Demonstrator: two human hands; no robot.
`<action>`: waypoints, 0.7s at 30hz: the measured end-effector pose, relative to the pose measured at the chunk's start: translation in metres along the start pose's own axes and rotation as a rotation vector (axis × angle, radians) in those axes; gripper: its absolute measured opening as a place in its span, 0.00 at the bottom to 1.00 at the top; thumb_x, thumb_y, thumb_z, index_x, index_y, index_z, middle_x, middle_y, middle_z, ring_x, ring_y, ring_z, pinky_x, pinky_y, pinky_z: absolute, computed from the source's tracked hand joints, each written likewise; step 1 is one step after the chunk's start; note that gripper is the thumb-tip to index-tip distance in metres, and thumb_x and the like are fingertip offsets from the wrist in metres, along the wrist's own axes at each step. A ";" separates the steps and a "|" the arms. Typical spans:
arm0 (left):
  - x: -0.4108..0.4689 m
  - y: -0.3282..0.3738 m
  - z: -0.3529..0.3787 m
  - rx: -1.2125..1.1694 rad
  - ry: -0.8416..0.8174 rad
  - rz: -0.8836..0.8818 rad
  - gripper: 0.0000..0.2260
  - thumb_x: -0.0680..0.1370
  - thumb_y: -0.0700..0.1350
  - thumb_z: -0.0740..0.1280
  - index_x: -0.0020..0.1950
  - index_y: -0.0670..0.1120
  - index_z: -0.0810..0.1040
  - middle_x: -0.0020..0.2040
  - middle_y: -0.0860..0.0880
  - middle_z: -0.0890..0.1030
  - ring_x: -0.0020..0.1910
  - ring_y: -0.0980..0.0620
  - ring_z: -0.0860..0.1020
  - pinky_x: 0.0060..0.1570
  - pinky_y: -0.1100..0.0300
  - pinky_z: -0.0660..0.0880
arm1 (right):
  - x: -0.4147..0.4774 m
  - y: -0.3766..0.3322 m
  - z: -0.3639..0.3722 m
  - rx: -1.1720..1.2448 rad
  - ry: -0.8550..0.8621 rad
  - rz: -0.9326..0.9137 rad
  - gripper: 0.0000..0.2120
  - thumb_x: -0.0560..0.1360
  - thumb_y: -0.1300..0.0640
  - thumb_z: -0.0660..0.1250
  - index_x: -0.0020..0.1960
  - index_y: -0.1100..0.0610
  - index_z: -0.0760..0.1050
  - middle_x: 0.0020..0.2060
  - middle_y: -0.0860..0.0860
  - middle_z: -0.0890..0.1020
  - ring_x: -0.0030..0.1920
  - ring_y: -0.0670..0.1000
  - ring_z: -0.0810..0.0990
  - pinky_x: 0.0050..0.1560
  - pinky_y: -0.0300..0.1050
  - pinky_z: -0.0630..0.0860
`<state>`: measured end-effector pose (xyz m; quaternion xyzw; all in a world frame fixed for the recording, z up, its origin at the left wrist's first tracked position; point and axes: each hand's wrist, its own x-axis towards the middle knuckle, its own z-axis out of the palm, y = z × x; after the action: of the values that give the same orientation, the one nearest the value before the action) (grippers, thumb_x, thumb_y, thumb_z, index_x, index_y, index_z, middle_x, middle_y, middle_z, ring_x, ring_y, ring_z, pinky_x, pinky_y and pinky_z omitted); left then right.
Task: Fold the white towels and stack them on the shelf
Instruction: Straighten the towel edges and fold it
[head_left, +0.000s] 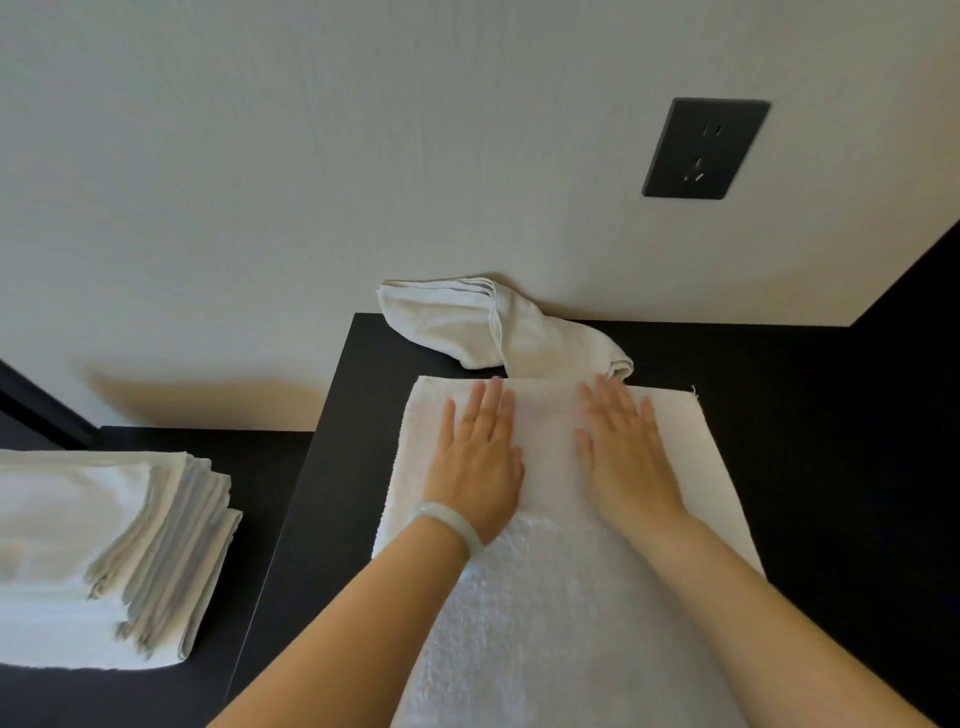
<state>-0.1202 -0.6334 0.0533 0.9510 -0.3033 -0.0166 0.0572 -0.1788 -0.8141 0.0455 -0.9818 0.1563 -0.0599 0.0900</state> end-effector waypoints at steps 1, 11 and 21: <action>0.007 0.006 0.000 -0.012 -0.024 0.066 0.26 0.84 0.53 0.42 0.80 0.48 0.38 0.80 0.48 0.37 0.78 0.48 0.35 0.76 0.45 0.34 | 0.004 -0.016 0.005 0.018 -0.054 -0.104 0.28 0.83 0.47 0.45 0.81 0.52 0.45 0.81 0.49 0.46 0.80 0.48 0.40 0.77 0.48 0.33; 0.017 -0.041 0.000 0.017 -0.139 -0.254 0.29 0.82 0.61 0.38 0.80 0.50 0.37 0.80 0.48 0.38 0.79 0.47 0.38 0.76 0.40 0.39 | 0.008 0.077 -0.016 -0.134 -0.187 0.327 0.35 0.81 0.36 0.39 0.81 0.53 0.40 0.81 0.51 0.45 0.80 0.52 0.41 0.78 0.57 0.38; -0.093 0.011 0.013 0.002 -0.129 0.003 0.28 0.77 0.63 0.30 0.75 0.57 0.27 0.76 0.54 0.27 0.74 0.52 0.27 0.74 0.44 0.31 | -0.108 0.000 -0.008 0.032 -0.148 0.012 0.31 0.83 0.41 0.43 0.80 0.51 0.37 0.79 0.45 0.38 0.76 0.42 0.33 0.75 0.44 0.29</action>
<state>-0.2031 -0.5897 0.0410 0.9476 -0.3078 -0.0775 0.0365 -0.2815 -0.7808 0.0438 -0.9810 0.1541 0.0110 0.1175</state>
